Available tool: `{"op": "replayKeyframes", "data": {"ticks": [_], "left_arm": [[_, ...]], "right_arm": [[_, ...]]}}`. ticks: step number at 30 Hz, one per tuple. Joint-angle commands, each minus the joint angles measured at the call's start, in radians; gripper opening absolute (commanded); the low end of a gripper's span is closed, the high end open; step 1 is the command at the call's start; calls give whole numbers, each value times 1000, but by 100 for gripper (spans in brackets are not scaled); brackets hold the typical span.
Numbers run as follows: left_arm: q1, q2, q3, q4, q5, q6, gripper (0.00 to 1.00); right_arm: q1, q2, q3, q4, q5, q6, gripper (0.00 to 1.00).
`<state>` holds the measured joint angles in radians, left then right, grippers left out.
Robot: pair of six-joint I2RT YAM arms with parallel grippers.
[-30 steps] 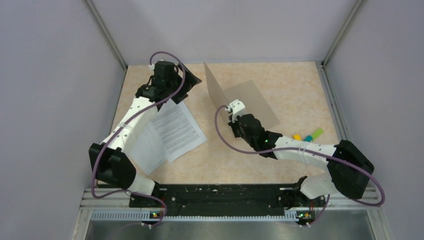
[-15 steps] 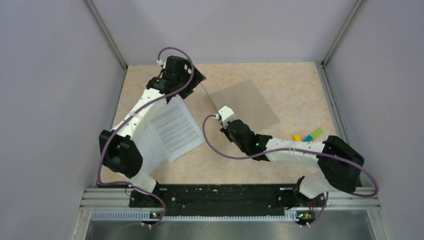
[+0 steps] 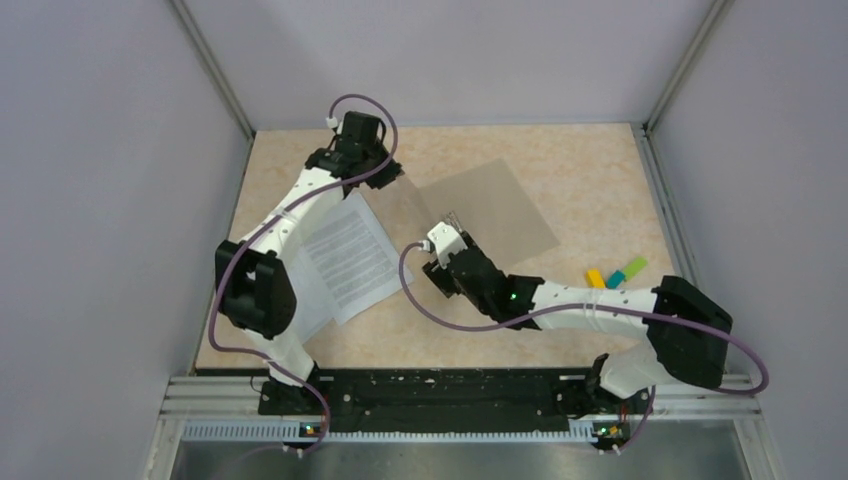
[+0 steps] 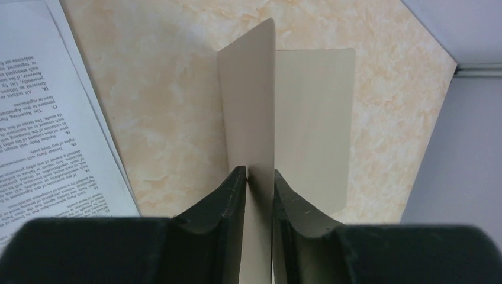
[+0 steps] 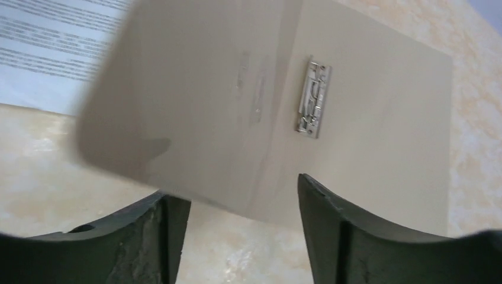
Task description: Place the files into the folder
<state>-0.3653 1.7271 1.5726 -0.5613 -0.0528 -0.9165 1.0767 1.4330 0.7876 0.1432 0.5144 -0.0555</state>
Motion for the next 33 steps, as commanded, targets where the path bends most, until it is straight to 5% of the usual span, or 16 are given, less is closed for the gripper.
{"op": "replayKeyframes", "data": {"ticks": [1, 9, 14, 28, 33], "left_arm": [[23, 16, 41, 13, 75, 72, 21], [68, -17, -12, 34, 238, 201, 10], [95, -50, -61, 21, 363, 290, 0], [137, -174, -246, -25, 577, 398, 0], [137, -239, -325, -26, 492, 390, 22]], "right_arm": [[64, -119, 34, -56, -61, 42, 69], [92, -297, 50, -206, -273, 142, 83], [88, -306, 112, -287, -245, 175, 89], [-181, -252, 137, -394, -339, 344, 89], [-212, -186, 128, -408, -341, 414, 89]]}}
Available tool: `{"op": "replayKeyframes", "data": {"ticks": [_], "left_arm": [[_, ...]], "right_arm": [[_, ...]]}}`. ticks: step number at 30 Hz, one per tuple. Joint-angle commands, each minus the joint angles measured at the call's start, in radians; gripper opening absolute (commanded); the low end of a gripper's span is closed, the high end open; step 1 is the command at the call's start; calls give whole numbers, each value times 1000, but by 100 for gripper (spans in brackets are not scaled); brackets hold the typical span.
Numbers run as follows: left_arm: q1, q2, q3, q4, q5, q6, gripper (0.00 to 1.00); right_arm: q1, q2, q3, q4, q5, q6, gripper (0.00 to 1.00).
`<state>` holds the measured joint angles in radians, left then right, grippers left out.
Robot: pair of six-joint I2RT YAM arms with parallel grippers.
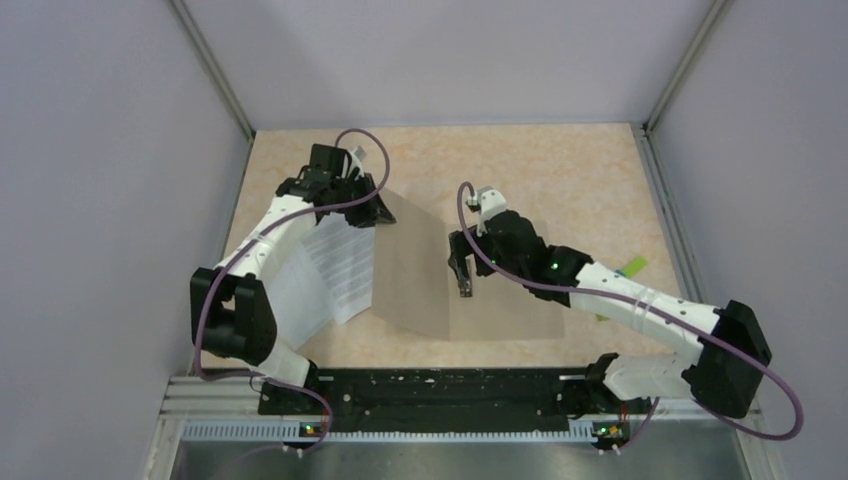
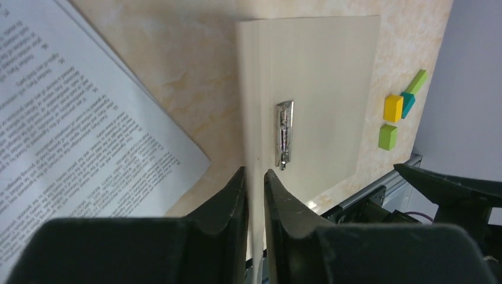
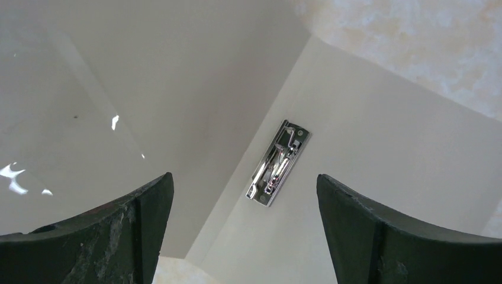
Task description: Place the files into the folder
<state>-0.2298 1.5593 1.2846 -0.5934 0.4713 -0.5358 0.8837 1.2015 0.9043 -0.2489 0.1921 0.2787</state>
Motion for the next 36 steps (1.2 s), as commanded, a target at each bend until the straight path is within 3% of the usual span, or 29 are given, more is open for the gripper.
{"op": "replayKeyframes", "data": {"ticks": [1, 5, 8, 16, 20, 29, 36], "left_arm": [[1, -83, -39, -13, -68, 18, 36], [1, -155, -40, -65, -246, 40, 71], [0, -210, -24, -93, -382, 60, 77], [-31, -276, 23, -162, -542, 103, 77], [-39, -288, -16, -155, -503, 105, 71], [-109, -299, -244, -1, -362, -24, 61], [-172, -294, -386, 106, -357, -131, 58]], "right_arm": [[-20, 60, 11, -19, -15, 91, 89], [-19, 128, 9, -22, 8, 143, 86], [-20, 182, 4, -12, 18, 167, 82], [-20, 334, 16, 29, 30, 214, 77], [-20, 391, 14, 58, 34, 224, 76], [-32, 439, -23, 150, -17, 134, 58], [-33, 456, -43, 170, -51, 69, 50]]}}
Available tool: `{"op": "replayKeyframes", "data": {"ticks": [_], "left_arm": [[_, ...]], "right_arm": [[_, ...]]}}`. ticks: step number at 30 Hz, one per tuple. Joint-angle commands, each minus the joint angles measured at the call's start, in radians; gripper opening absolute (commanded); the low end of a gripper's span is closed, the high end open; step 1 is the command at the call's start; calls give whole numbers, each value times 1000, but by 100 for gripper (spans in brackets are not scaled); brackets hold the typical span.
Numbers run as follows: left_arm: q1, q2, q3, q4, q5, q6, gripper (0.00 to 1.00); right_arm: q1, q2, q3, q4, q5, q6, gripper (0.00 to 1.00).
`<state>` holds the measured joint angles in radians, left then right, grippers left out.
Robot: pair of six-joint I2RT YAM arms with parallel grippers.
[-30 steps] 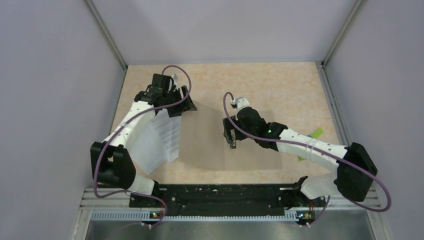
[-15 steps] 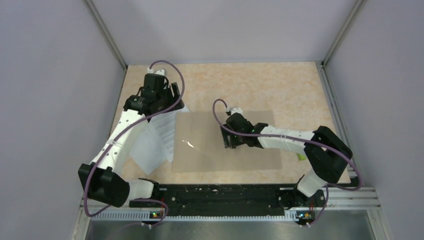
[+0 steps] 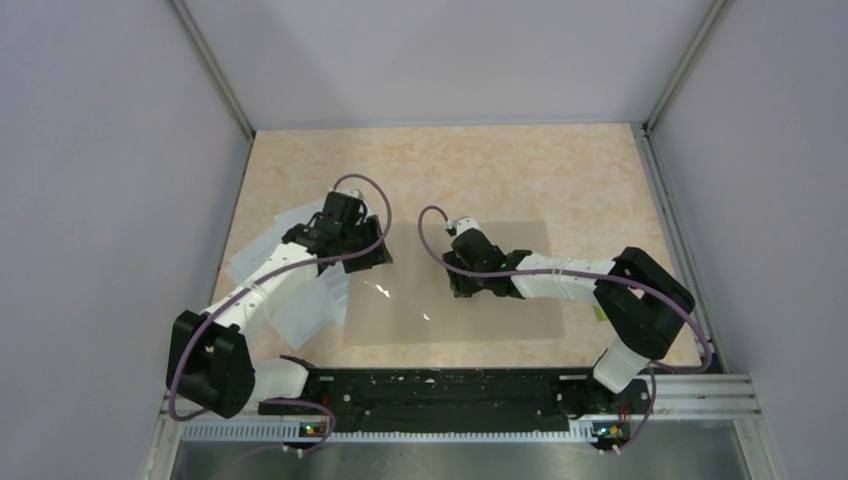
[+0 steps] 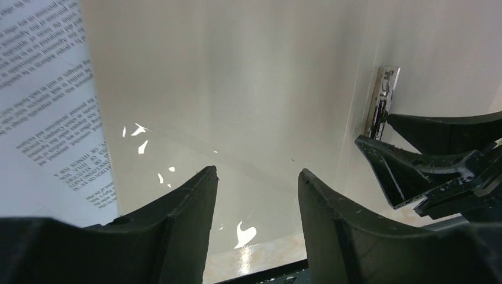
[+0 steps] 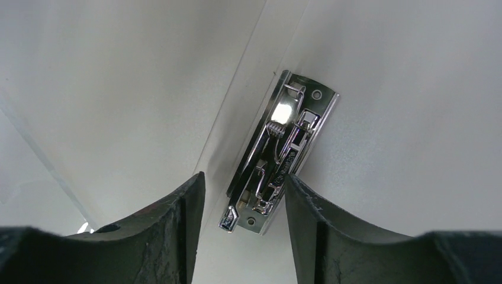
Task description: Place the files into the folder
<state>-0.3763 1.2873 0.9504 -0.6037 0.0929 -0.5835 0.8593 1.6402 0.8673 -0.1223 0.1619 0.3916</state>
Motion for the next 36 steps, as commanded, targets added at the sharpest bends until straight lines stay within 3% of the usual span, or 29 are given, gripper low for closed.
{"op": "replayKeyframes", "data": {"ticks": [1, 4, 11, 19, 25, 29, 36], "left_arm": [[-32, -23, -65, 128, 21, -95, 57], [-43, -26, -101, 156, 13, -132, 57], [-55, -39, -201, 225, 10, -238, 57], [-70, -18, -251, 265, 19, -282, 57], [-84, 25, -278, 256, -52, -345, 47], [-90, 59, -289, 240, -133, -393, 43], [-111, 119, -290, 239, -178, -448, 37]], "right_arm": [[-9, 18, -9, 40, -25, -45, 49], [-9, 12, -26, 40, -36, -44, 46], [-3, -31, -83, 59, -69, -77, 25], [4, -79, -111, 50, -46, -113, 18], [3, -84, -59, 11, -49, -103, 23], [4, -132, -16, -48, -57, -73, 31], [28, -173, 0, -150, 0, -4, 32]]}}
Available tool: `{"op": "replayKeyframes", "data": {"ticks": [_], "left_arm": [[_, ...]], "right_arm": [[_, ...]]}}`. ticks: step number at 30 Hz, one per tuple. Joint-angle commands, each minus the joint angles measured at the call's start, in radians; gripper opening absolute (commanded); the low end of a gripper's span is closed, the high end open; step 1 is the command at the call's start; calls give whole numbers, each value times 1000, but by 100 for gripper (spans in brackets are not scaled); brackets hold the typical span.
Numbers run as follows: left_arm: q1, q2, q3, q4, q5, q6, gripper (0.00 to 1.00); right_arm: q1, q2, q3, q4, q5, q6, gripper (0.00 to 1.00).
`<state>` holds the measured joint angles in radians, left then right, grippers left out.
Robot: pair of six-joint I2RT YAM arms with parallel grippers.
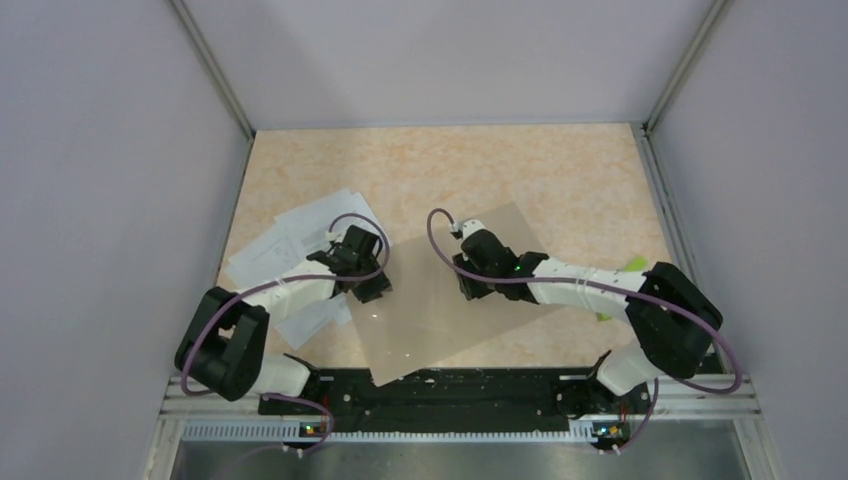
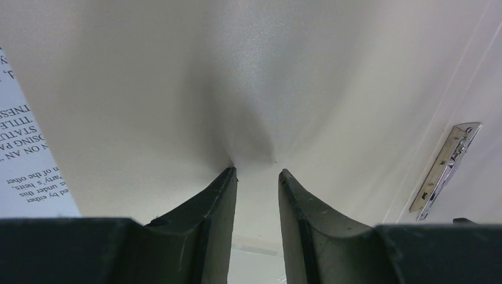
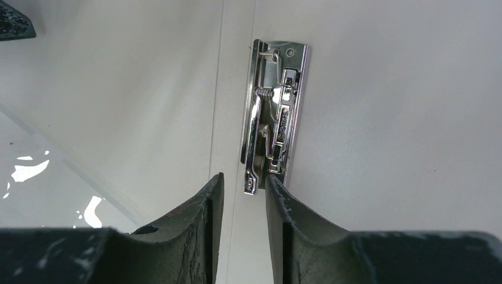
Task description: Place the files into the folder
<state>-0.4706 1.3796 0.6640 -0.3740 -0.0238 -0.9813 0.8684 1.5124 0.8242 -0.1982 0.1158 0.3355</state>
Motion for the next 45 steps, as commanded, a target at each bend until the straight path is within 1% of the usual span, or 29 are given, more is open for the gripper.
{"op": "replayKeyframes", "data": {"ticks": [1, 10, 15, 20, 35, 38, 45], "left_arm": [[-20, 34, -3, 9, -66, -56, 37], [-24, 54, 2, -12, -92, -72, 35], [-26, 57, 8, -25, -99, -72, 35], [-24, 59, 8, -29, -101, -74, 35], [-24, 73, 16, -45, -105, -77, 35], [-24, 77, 18, -51, -108, -78, 35], [-25, 101, 34, -84, -122, -73, 35]], "right_arm": [[22, -46, 42, -83, 59, 61, 31], [32, -3, 41, -78, 88, 85, 25], [33, 19, 47, -46, 68, 85, 24], [34, 45, 50, -37, 68, 86, 21], [46, 59, 41, -21, 69, 96, 14], [47, 60, 41, -27, 83, 100, 14], [47, 73, 25, -42, 111, 100, 10]]}}
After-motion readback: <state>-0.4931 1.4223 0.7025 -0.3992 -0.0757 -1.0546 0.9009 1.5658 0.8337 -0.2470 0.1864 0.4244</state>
